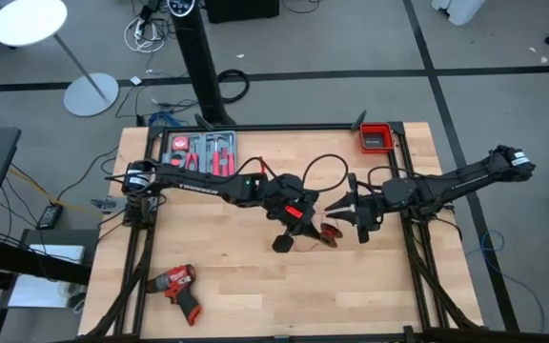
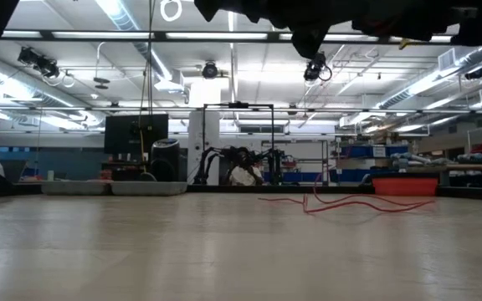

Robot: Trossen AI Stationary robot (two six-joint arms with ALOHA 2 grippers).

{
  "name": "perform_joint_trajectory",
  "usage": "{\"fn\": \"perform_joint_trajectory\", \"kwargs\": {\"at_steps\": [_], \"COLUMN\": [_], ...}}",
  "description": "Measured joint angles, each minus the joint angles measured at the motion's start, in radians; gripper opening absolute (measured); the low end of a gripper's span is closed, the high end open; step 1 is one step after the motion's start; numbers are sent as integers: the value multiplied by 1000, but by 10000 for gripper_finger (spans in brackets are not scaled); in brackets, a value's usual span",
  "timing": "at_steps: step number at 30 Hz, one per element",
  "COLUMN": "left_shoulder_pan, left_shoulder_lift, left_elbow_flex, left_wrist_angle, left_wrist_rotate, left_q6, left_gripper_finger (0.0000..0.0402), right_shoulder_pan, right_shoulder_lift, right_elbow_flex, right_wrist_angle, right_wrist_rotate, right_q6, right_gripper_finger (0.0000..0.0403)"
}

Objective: Coil cords
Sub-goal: Coil the red wire on the black spool

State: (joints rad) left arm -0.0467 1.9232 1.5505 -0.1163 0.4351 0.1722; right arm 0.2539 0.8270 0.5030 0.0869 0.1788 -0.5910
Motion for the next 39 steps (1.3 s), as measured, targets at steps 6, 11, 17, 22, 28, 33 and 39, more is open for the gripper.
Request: {"fn": "perform_joint_trajectory", "kwargs": {"at_steps": [6, 11, 17, 22, 28, 33, 39], "left_shoulder_pan": [-28, -42, -47, -50, -51, -51, -53], "left_shoulder_lift": [0, 0, 0, 0, 0, 0, -1], "left_elbow_flex": [0, 0, 0, 0, 0, 0, 0], "left_wrist_angle": [-95, -185, -115, -69, -26, -9, -7], "left_wrist_rotate": [28, 32, 49, 50, 49, 49, 55], "left_q6": [7, 31, 72, 86, 87, 89, 88], "left_gripper_finger": [0, 0, 0, 0, 0, 0, 0], "right_shoulder_pan": [-3, -26, -58, -93, -92, -92, -92], "right_shoulder_lift": [-43, -42, 2, 42, 83, 139, 197], "right_elbow_flex": [2, 2, -5, -76, -147, -151, -150], "right_wrist_angle": [-137, -309, -375, -299, -202, -170, -130], "right_wrist_rotate": [0, -45, -143, -138, -141, -39, -33], "right_q6": [144, 372, 466, 435, 388, 414, 415], "right_gripper_finger": [83, 79, 83, 86, 90, 89, 92]}}
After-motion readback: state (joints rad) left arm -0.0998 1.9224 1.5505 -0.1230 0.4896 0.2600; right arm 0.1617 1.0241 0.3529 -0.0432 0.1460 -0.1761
